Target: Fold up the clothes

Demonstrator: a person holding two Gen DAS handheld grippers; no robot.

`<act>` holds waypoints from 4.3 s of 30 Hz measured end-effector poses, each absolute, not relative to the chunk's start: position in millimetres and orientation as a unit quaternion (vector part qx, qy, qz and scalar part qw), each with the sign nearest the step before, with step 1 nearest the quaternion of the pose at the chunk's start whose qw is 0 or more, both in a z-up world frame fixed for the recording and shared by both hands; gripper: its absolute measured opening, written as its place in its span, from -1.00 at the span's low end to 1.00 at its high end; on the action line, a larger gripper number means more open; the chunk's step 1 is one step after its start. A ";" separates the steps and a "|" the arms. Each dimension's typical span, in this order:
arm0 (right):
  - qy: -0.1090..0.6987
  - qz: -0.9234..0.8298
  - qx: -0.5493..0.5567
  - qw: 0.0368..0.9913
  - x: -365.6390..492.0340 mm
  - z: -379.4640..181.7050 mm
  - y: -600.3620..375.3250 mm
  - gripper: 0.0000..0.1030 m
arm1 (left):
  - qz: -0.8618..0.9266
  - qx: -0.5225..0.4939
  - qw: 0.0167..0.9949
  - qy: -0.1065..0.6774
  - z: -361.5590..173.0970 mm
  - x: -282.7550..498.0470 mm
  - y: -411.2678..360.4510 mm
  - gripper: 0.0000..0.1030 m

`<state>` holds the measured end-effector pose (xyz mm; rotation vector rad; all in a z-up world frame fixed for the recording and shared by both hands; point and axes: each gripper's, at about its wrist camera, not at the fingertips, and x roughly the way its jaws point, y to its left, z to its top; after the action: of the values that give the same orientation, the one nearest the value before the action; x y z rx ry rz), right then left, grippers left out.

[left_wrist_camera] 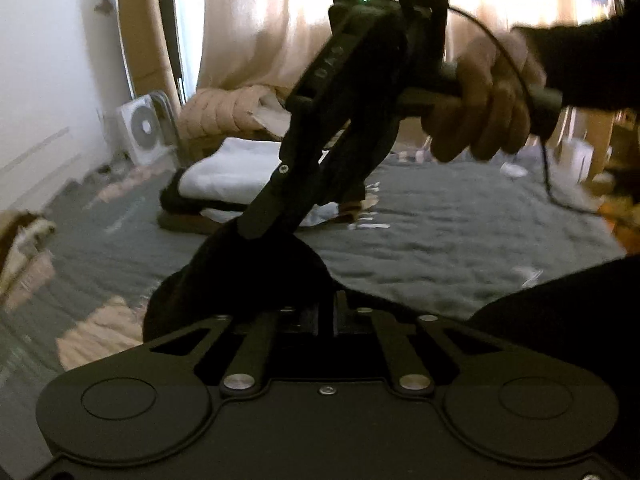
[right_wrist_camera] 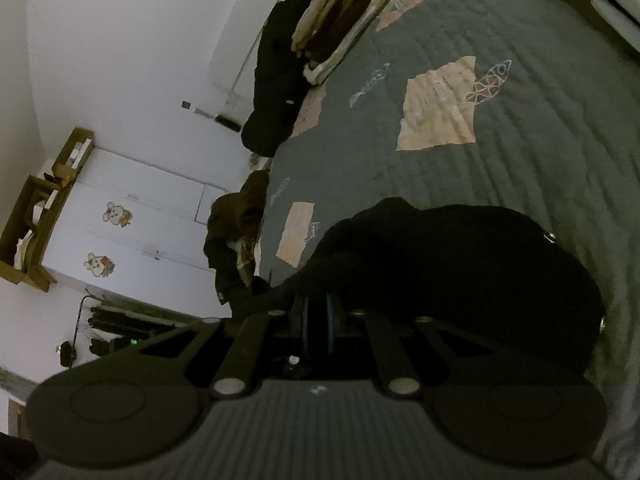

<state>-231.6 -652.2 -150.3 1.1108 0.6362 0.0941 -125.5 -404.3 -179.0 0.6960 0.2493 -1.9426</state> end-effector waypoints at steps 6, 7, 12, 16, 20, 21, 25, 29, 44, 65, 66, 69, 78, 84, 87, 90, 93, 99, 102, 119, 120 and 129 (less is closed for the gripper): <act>0.325 0.024 0.402 0.855 -223.1 -121.3 -638.2 -0.01 | -0.801 0.268 0.514 0.152 -144.0 -121.4 -393.6 -0.91; 0.327 0.025 0.384 0.863 -221.8 -115.8 -634.9 0.06 | -0.797 0.269 0.516 0.161 -135.7 -120.9 -391.3 -0.91; 0.312 0.073 0.374 0.871 -219.3 -95.1 -623.6 0.41 | -0.794 0.240 0.511 0.227 -95.7 -112.4 -389.5 -0.91; 0.302 0.089 0.374 0.872 -223.3 -77.6 -615.3 0.45 | -0.792 0.164 0.504 0.304 -80.9 -109.3 -389.4 -0.91; 0.307 0.063 0.359 0.879 -236.9 -60.5 -617.9 0.47 | -0.776 0.104 0.507 0.362 -86.8 -123.4 -384.0 -0.91; 0.309 0.055 0.354 0.881 -240.6 -56.8 -618.6 0.47 | -0.771 0.102 0.510 0.366 -88.5 -130.6 -382.2 -0.91; 0.318 0.030 0.318 0.893 -255.9 -40.0 -617.0 0.47 | -0.746 0.091 0.543 0.374 -92.9 -154.0 -387.7 -0.91; 0.323 0.007 0.293 0.900 -271.0 -29.1 -614.8 0.48 | -0.714 0.148 0.596 0.337 -93.0 -179.4 -398.1 -0.87; 0.348 -0.052 0.156 0.923 -307.8 -34.7 -538.9 0.48 | -0.644 0.273 0.674 0.239 -119.5 -168.3 -320.6 -0.28; 0.344 -0.110 0.166 0.917 -316.6 -54.9 -483.2 0.48 | -0.672 0.311 0.663 0.110 -157.2 -168.8 -328.9 -0.04; 0.344 -0.111 0.171 0.917 -318.0 -54.1 -483.6 0.48 | -0.678 0.303 0.661 0.108 -157.3 -168.3 -330.5 -0.04; 0.343 -0.115 0.179 0.915 -319.7 -52.2 -484.6 0.48 | -0.683 0.306 0.655 0.107 -164.9 -171.2 -341.8 -0.04; 0.343 -0.124 0.177 0.914 -322.9 -43.9 -474.9 0.48 | -0.704 0.247 0.642 0.177 -180.1 -154.8 -367.9 -0.80; 0.339 -0.132 0.168 0.916 -328.0 -39.6 -472.1 0.48 | -0.712 0.094 0.614 0.327 -133.6 -124.3 -362.7 -0.82; 0.340 -0.134 0.148 0.919 -328.9 -37.0 -470.2 0.48 | -0.707 0.005 0.587 0.395 -107.1 -108.3 -363.2 -0.82; 0.342 -0.138 0.123 0.921 -328.1 -36.1 -464.7 0.49 | -0.694 -0.076 0.544 0.466 -93.2 -91.7 -368.5 -0.82; 0.341 -0.135 0.122 0.922 -327.6 -38.4 -461.0 0.49 | -0.683 -0.045 0.564 0.463 -79.1 -92.7 -376.1 -0.82; 0.335 -0.135 0.137 0.923 -328.6 -43.3 -463.6 0.52 | -0.675 0.041 0.624 0.392 -68.0 -101.7 -344.1 -0.36; 0.337 -0.131 0.145 0.921 -326.4 -47.9 -465.7 0.55 | -0.658 0.064 0.655 0.366 -71.2 -103.7 -313.3 0.55; 0.391 -0.135 0.211 0.886 -273.9 -96.9 -441.7 0.71 | -0.544 0.184 0.736 0.359 -126.1 -116.1 -267.6 0.61; 0.393 -0.139 0.213 0.884 -273.8 -98.0 -440.8 0.71 | -0.555 0.198 0.731 0.344 -125.6 -121.7 -269.5 0.61; 0.367 -0.211 0.229 0.877 -310.7 -72.2 -480.5 0.72 | -0.638 0.372 0.656 0.155 -151.5 -202.7 -299.0 0.79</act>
<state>-310.7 -480.5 -72.2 0.4771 0.7655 -0.4408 -202.7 -299.0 -151.5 0.8432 0.3504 -1.4464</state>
